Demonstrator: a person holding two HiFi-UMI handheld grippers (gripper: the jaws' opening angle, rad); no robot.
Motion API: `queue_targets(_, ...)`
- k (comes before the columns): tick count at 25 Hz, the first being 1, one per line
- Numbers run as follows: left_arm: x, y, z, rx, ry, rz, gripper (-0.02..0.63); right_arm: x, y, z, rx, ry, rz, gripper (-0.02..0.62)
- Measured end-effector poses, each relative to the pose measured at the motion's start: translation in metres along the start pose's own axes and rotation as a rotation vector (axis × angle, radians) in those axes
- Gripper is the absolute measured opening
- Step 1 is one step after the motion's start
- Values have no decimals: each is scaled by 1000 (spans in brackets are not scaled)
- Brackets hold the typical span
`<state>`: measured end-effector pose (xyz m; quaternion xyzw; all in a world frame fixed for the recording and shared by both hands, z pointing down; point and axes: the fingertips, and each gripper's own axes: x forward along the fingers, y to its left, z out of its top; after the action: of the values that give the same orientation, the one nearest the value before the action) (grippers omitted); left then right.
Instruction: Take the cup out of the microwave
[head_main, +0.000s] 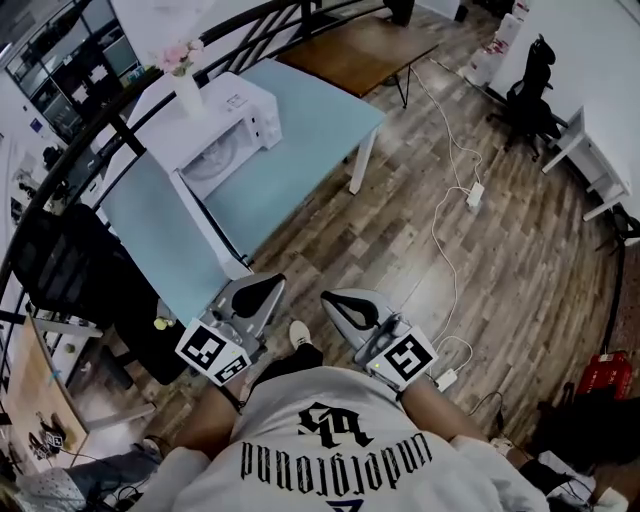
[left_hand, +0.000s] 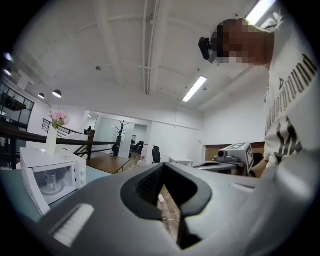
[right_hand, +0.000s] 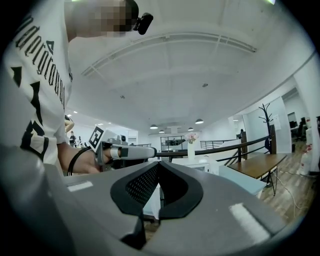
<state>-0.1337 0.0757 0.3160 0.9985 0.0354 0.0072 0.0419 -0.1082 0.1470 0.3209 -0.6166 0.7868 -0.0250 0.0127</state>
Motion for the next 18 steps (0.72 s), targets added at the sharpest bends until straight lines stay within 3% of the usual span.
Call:
queue_targets(9,0,112,26,14,-35,21,49,110,-45,18,-39,-12,4,3)
queue_targets(18,5,165,33,4,-49,31,49,179,-62,25,-44,-9,67,3)
